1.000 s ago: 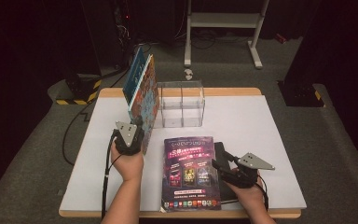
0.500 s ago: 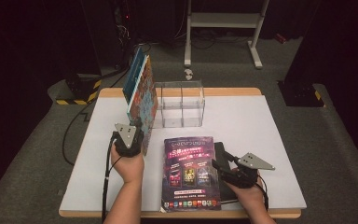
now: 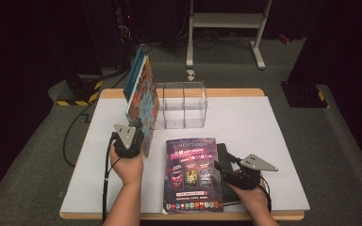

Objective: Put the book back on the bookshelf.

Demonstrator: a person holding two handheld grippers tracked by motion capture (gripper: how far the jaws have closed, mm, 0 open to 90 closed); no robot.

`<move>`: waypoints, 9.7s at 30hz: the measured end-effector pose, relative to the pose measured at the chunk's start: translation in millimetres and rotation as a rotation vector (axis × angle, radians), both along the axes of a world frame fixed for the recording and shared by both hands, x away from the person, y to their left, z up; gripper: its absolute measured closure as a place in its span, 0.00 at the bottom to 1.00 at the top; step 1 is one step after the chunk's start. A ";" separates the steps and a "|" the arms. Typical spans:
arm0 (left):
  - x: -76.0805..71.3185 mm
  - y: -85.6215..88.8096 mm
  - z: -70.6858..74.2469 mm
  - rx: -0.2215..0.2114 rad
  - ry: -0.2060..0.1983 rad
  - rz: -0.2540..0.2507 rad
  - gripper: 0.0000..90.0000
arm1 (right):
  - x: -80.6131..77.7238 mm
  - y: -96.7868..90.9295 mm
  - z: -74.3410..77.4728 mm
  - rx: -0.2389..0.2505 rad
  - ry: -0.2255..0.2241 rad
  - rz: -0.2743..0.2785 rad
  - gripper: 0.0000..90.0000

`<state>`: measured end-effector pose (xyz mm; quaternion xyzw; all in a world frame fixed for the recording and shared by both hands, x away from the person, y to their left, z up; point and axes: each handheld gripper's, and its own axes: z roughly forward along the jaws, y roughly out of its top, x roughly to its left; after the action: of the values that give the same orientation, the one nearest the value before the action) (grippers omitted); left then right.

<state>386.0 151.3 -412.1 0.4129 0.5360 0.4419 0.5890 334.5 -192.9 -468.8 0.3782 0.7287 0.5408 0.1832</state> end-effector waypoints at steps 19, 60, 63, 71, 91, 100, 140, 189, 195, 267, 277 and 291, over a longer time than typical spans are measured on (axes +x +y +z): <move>0.4 8.2 2.2 -0.050 0.044 -0.068 0.68 | -0.1 0.4 -0.1 -0.006 -0.002 0.000 0.46; -14.1 20.6 2.6 -0.027 0.114 -0.200 0.37 | -0.2 0.8 -0.5 -0.012 -0.001 0.001 0.46; -18.8 21.1 0.9 -0.006 0.134 -0.222 0.32 | -0.2 0.9 -0.6 -0.014 -0.002 0.002 0.46; -33.9 25.6 -5.6 -0.010 0.152 -0.262 0.28 | -0.5 1.2 -0.6 -0.019 -0.004 0.000 0.46; -70.2 31.6 -42.1 -0.064 0.246 -0.352 0.24 | -1.0 2.0 -0.7 -0.030 -0.009 0.002 0.46; -79.4 19.4 -58.3 -0.064 0.299 -0.405 0.23 | -1.2 2.1 -0.7 -0.033 -0.008 0.003 0.45; -78.0 -45.3 -93.7 -0.111 0.487 -0.630 0.26 | -26.0 -4.0 -5.0 -0.272 -0.050 -0.064 0.44; -76.2 -54.8 -88.5 -0.221 0.475 -0.722 0.26 | -23.4 -3.5 -6.5 -0.255 -0.043 -0.066 0.44; -77.4 -54.6 -87.5 -0.182 0.470 -0.712 0.29 | -22.6 -6.3 -6.0 -0.247 -0.039 -0.076 0.44; -78.9 -102.1 -66.6 -0.051 0.444 -0.863 0.29 | -15.0 -15.0 -7.7 -0.207 0.007 -0.105 0.41; -82.1 -93.5 -70.4 -0.011 0.418 -0.801 0.27 | -11.8 -17.9 -10.9 -0.187 0.037 -0.100 0.38; -80.5 -42.3 -82.4 -0.067 0.398 -0.638 0.30 | 4.2 -5.7 -12.1 -0.211 0.135 -0.050 0.33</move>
<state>305.5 109.0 -494.6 0.6174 0.4985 0.1296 0.5946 338.7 -198.6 -480.9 0.4101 0.7826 0.4298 0.1859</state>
